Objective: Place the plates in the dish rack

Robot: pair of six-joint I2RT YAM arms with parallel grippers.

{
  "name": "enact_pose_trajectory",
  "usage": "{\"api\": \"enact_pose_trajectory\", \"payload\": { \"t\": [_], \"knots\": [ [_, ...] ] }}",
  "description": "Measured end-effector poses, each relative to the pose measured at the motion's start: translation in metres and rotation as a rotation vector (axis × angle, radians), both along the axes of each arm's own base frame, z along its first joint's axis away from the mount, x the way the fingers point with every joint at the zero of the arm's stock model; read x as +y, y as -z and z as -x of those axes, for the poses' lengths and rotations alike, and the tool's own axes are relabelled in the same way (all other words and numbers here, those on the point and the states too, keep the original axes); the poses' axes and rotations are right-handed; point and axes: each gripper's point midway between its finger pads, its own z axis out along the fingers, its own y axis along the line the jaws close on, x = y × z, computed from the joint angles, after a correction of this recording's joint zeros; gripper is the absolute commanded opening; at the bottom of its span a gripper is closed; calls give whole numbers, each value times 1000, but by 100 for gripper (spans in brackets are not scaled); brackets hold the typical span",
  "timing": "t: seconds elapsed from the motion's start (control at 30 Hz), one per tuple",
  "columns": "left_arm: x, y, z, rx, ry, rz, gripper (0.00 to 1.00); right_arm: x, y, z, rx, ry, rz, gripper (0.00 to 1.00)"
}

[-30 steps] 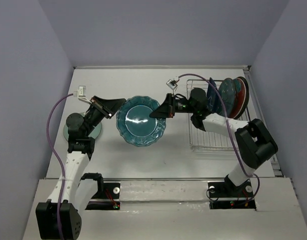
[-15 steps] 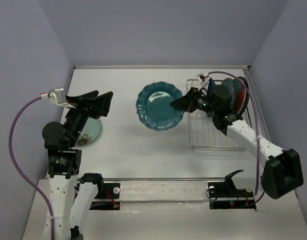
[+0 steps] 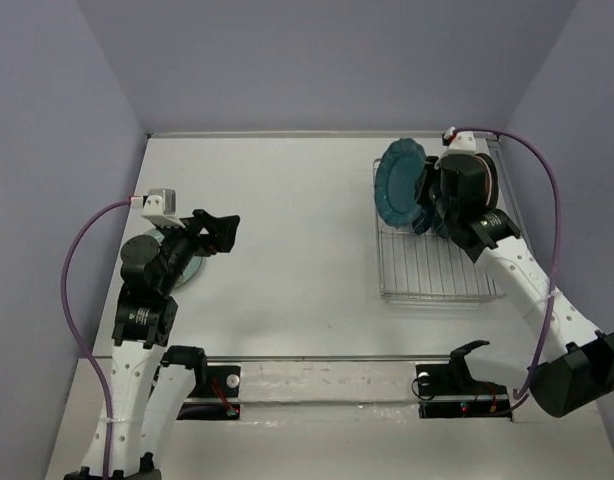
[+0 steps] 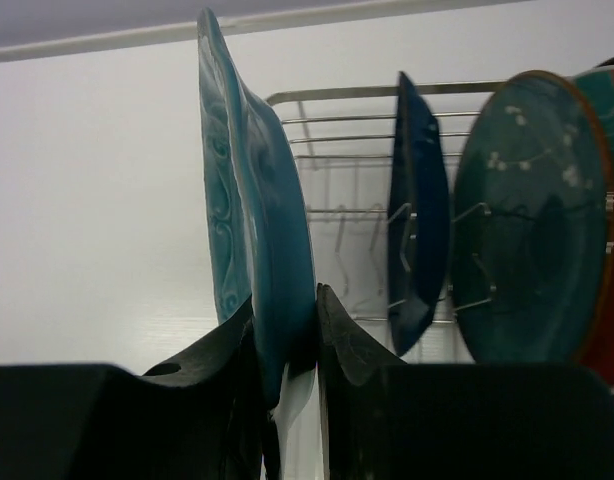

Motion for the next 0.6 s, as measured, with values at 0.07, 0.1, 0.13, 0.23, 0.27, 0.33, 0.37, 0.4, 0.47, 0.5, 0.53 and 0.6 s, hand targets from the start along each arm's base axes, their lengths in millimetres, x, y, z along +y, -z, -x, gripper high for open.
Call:
{"api": "enact_pose_trajectory", "payload": {
  "t": [0.07,0.1,0.13,0.23,0.27,0.33,0.37,0.4,0.47,0.5,0.53,0.6],
  "knots": [
    [-5,1,1,-1,19,-10,99,-15,4,-3,15,63,72,7],
    [-7,1,2,-2,28,-14,99,-23,5,-4,25,92,110,7],
    [-8,1,3,-4,35,-18,99,-31,6,-5,33,121,152,7],
    [-13,3,4,-1,49,-29,99,-43,7,-5,51,164,217,7],
    [-13,3,4,-1,51,-31,99,-46,6,-5,53,179,235,7],
    [-16,4,6,0,60,-35,99,-53,4,-6,52,203,264,7],
    [-17,4,6,1,62,-36,99,-55,4,-6,52,212,272,7],
    [-17,5,6,3,63,-39,99,-57,3,-6,51,224,283,7],
    [-18,5,6,4,61,-41,99,-61,4,-6,55,238,303,7],
    [-18,5,6,4,61,-41,99,-62,5,-6,59,245,312,7],
    [-18,5,6,4,59,-41,99,-63,7,-7,65,250,320,7],
    [-18,6,6,6,58,-42,99,-64,14,-10,84,254,343,7]
  ]
}}
